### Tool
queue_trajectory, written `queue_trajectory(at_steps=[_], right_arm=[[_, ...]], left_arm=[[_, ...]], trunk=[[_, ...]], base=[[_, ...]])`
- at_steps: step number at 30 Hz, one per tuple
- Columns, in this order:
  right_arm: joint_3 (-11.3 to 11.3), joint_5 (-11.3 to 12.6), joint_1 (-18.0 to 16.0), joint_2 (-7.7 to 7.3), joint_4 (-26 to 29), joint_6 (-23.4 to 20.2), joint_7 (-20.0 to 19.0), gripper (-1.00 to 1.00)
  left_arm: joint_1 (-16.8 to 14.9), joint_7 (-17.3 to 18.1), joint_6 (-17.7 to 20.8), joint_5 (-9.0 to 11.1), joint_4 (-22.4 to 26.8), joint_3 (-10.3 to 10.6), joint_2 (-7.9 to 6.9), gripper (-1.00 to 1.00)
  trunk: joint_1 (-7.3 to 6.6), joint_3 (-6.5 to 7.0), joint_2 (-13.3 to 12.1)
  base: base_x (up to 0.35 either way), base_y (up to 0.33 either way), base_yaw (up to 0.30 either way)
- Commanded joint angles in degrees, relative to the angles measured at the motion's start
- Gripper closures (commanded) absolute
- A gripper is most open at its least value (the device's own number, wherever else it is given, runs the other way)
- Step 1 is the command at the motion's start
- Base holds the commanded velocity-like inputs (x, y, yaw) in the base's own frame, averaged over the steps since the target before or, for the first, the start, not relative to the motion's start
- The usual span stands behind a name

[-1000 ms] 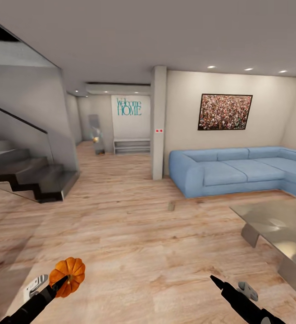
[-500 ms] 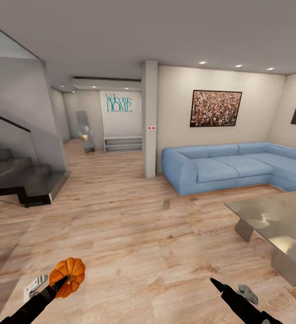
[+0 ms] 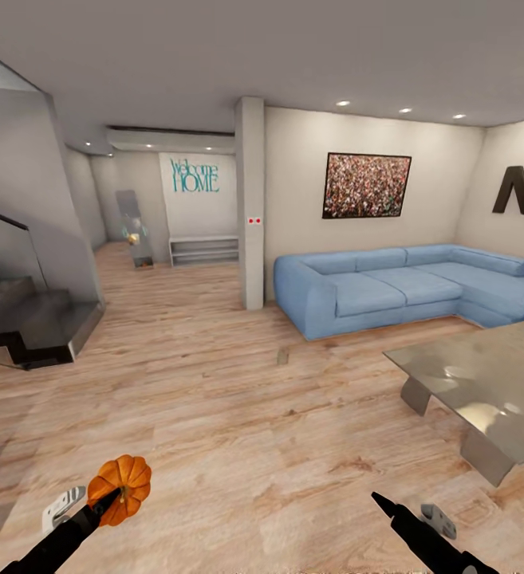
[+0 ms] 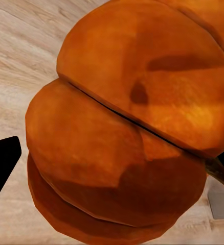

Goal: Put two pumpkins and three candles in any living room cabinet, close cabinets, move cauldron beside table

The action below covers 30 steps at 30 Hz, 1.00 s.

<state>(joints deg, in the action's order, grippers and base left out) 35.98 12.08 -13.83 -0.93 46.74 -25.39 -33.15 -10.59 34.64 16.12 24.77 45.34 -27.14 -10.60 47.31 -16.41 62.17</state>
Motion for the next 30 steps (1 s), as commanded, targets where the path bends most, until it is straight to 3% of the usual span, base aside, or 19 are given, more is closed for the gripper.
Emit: queue_trajectory(at_steps=[1, 30], right_arm=[[0.15, 0.4, -0.06, 0.03, 0.01, -0.47, -0.11, -1.0], [0.28, 0.46, -0.06, 0.11, 0.01, -0.3, -0.05, -1.0]], left_arm=[[-0.04, 0.14, 0.54, 0.54, 0.01, -0.11, 0.02, 1.0], [-0.04, 0.07, 0.49, 0.47, 0.01, -0.11, 0.05, 1.0]], trunk=[[0.0, -0.16, 0.05], [0.0, -2.8, 0.05]], base=[[0.0, 0.0, -0.109], [0.008, 0.007, -0.091]])
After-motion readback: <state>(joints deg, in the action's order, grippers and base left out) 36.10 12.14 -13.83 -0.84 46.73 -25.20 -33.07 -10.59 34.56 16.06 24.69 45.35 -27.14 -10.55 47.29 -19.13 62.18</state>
